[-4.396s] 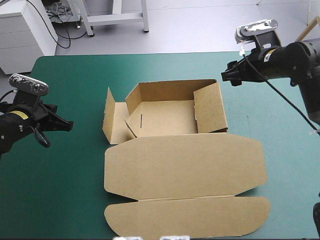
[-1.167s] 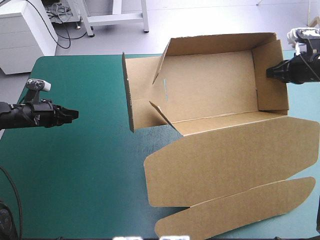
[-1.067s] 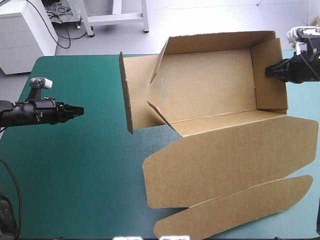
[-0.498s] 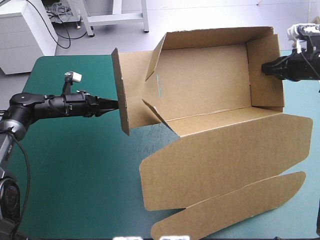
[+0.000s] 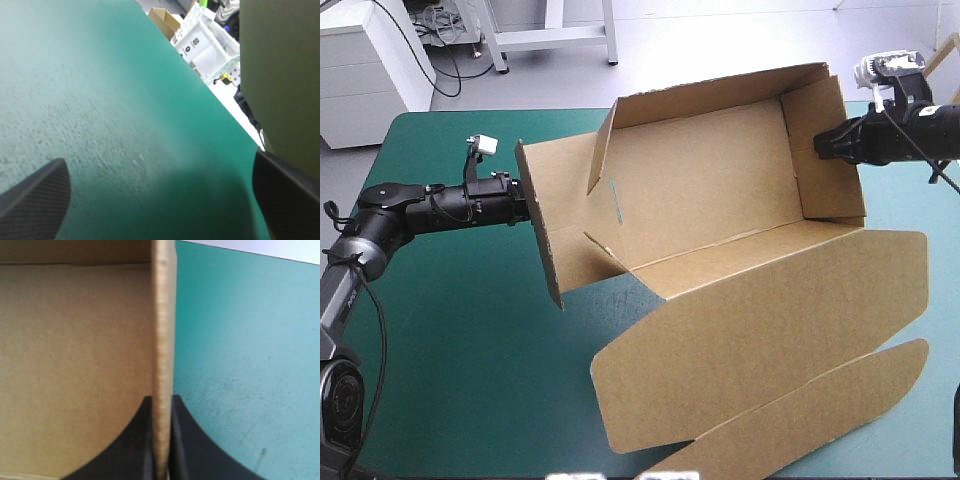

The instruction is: Fold the box

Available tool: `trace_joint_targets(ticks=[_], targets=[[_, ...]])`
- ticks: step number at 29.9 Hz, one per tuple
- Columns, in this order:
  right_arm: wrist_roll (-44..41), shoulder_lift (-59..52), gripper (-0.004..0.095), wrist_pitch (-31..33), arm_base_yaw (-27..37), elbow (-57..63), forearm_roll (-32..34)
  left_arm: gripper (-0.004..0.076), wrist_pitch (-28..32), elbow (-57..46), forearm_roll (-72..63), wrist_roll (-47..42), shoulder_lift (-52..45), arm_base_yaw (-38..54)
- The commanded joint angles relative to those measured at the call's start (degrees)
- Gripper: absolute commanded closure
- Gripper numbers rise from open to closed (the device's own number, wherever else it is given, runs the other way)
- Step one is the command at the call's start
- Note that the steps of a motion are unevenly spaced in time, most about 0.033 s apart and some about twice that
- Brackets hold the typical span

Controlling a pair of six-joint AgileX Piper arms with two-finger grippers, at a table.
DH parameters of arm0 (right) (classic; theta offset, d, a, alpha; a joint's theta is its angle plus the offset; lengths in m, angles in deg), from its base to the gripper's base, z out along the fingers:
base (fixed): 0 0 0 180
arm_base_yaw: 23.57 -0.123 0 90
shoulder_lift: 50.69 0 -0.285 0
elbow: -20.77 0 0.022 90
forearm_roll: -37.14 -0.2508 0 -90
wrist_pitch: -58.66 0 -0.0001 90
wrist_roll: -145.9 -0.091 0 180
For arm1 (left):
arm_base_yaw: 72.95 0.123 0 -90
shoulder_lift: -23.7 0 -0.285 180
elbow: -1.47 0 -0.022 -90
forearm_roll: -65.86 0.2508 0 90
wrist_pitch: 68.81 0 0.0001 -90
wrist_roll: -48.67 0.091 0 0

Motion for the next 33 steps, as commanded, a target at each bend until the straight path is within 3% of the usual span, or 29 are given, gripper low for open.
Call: trace_joint_targets(ticks=[1, 8, 18, 22, 33], targets=[[-3.0, -1.9, 0.0927, -4.95, 0.08, -1.47, -1.71, 0.0009, -5.97, 1.53, -6.77, 0.01, -2.61, -0.23], [-6.18, -1.9, 0.0919, -8.38, -1.67, -1.47, 3.46, 0.0009, -5.97, 1.53, -9.25, 1.43, -6.28, -1.71], [-15.36, -1.9, 0.0918, -20.61, -12.58, -1.47, 15.34, 0.0009, -5.97, 1.75, -9.52, 1.51, -8.61, -3.73], [-19.78, -1.9, 0.0918, -22.71, -16.66, -1.47, 22.16, 0.0009, -5.87, 1.75, -10.3, 1.66, -8.61, -5.37], [-21.91, -1.9, 0.0917, -24.09, -18.75, -1.57, 22.97, 0.001, -2.77, 1.75, -11.99, 1.8, -8.61, -5.93]])
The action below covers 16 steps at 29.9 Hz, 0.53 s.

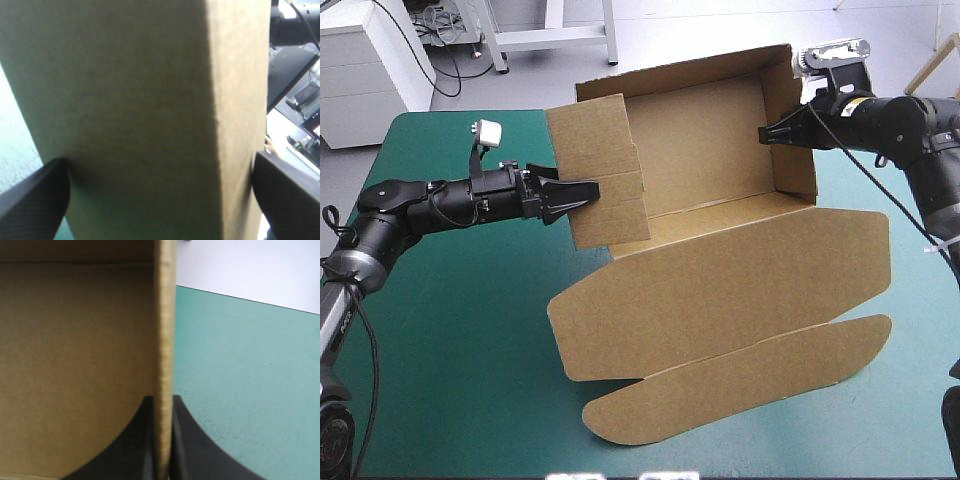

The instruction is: Fold the box

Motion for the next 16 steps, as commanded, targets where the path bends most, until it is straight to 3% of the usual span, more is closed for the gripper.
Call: trace_joint_targets(ticks=[1, 6, 9, 13, 16], targets=[[-1.23, -2.24, 0.0917, -4.52, -0.15, -1.75, -1.82, 0.0013, -1.67, 1.85, -4.94, -0.24, -2.29, -1.32], [-2.0, -2.24, 0.0916, -5.36, -0.15, -1.75, -1.59, 0.0034, 7.81, 6.63, 6.3, -6.48, -2.29, -7.37], [-2.0, -2.24, 0.0916, -5.46, -0.15, -1.75, -1.37, 0.0034, 17.23, 10.71, 14.83, -12.03, -2.29, -12.75], [-3.64, -2.24, 0.0916, -5.51, -0.15, -1.75, -0.08, 0.0034, 28.68, 15.93, 30.39, -25.05, -2.19, -18.6], [-4.01, -2.24, 0.0916, -5.73, -0.15, -1.75, -0.08, 0.0035, 33.65, 18.38, 44.14, -36.44, -2.19, -22.22]])
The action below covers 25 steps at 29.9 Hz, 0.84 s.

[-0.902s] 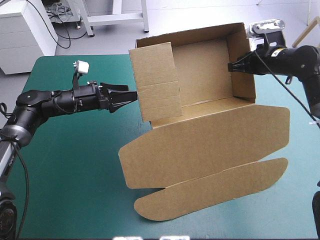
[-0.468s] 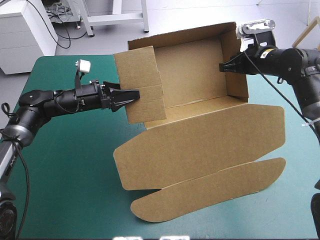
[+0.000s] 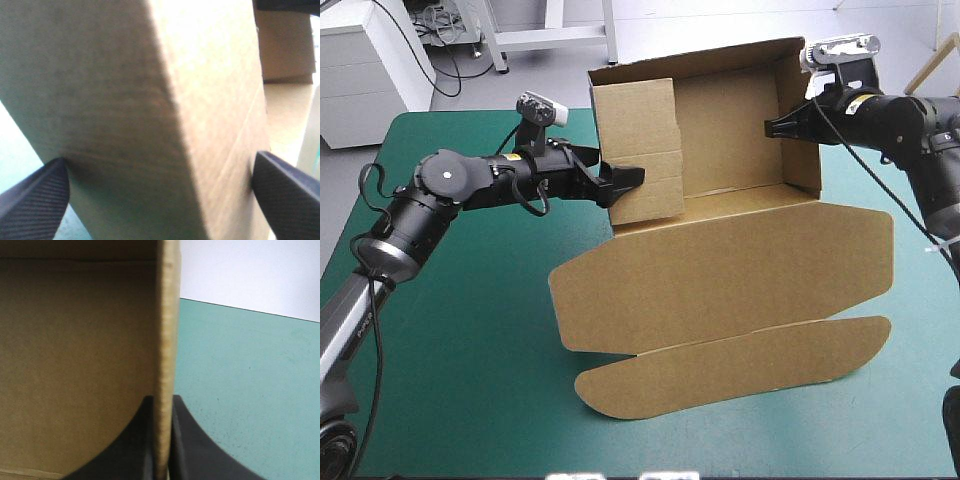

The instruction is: Fold the box

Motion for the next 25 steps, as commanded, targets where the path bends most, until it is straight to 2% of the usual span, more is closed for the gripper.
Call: trace_joint_targets(ticks=[1, 5, 10, 15, 18, 20, 25], targets=[[-1.33, -2.24, 0.0916, -3.71, -0.27, -1.75, -3.44, 0.0036, 7.57, 4.53, 12.18, -13.84, -2.19, -4.66], [-2.37, -2.24, 0.0916, -5.16, -0.27, -1.75, -3.44, 0.0079, 10.74, 6.13, 29.59, -28.65, -2.19, -8.77], [-2.98, -2.24, 0.0915, -6.14, -0.27, -1.75, -3.44, 0.0181, 13.74, 6.13, 42.6, -40.32, -2.19, -12.36], [-3.38, -2.24, 0.0915, -6.63, -0.27, -1.75, -3.44, 0.0257, 16.77, 6.13, 47.41, -48.56, -2.19, -13.51], [-3.38, -2.24, 0.0916, -6.63, -0.27, -1.75, -3.44, 0.03, 17.86, 6.13, 47.28, -50.58, -2.19, -13.51], [-3.38, -2.24, 0.0915, -6.63, -0.38, -1.75, -3.68, 0.0364, 18.26, 6.13, 46.41, -50.85, -2.19, -13.51], [-3.27, -2.24, 0.0916, -6.88, -2.45, -1.75, -3.26, 0.0582, 18.69, 6.13, 46.15, -50.85, -1.53, -14.33]])
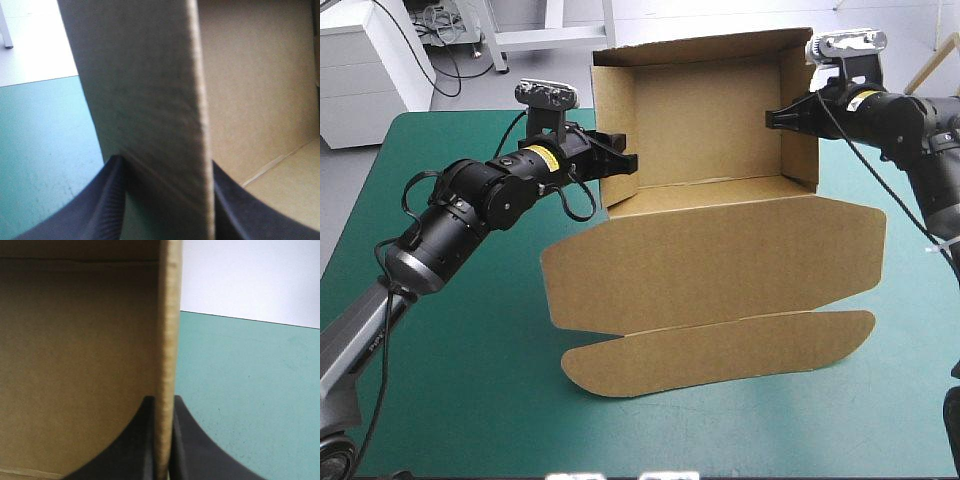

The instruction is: Fold the box

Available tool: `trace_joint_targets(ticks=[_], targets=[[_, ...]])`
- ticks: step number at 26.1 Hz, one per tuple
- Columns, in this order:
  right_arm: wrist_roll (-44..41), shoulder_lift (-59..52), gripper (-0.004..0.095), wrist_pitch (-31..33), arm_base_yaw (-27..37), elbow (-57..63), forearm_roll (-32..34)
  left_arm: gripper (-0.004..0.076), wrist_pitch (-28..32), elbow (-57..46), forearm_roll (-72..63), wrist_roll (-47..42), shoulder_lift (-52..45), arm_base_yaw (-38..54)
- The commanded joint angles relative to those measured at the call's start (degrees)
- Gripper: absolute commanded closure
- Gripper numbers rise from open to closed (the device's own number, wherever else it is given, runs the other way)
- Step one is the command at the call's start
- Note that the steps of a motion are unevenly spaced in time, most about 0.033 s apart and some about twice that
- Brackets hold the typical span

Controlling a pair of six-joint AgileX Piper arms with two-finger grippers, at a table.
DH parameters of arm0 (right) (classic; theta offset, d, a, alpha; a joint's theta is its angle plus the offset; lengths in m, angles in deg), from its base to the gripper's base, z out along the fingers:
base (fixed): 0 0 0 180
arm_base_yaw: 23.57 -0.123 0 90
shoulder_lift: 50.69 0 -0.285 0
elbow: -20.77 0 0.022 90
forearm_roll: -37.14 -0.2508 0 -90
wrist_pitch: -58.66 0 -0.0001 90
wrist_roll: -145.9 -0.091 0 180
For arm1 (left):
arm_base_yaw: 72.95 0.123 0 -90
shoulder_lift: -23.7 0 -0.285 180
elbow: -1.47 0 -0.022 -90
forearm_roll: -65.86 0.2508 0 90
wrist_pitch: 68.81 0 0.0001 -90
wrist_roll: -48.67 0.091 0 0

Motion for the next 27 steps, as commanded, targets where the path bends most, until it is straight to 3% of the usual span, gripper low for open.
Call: trace_joint_targets(ticks=[1, 4, 14, 17, 22, 27], targets=[[-0.35, -2.24, 0.0916, -4.49, -2.58, -1.75, -3.77, 0.0627, 5.79, 2.03, -2.56, -0.18, -1.2, -1.76], [-0.35, -2.24, 0.0916, -4.49, -4.16, -1.75, -3.06, 0.0735, 4.7, 2.93, -2.76, -0.18, -0.08, -1.9], [-4.13, -0.98, 0.0916, 0.86, -7.69, -1.75, 3.66, 0.0734, -10.18, 15.18, -0.57, -0.18, 7.76, -1.78], [-4.25, 0.66, 0.0916, 4.43, -7.69, -1.75, 3.8, 0.0734, -14.05, 18.64, 1.56, -0.18, 9.61, -1.69], [-5.8, 6.51, 0.0916, 13.02, -7.69, -1.75, 3.79, 0.0734, -25.36, 20.23, 4.02, -0.04, 14.43, -0.6], [-5.8, 11.47, 0.0916, 18.06, -7.69, -1.75, 1.66, 0.0734, -27.6, 20.23, 3.9, 1.7, 18.82, -0.47]])
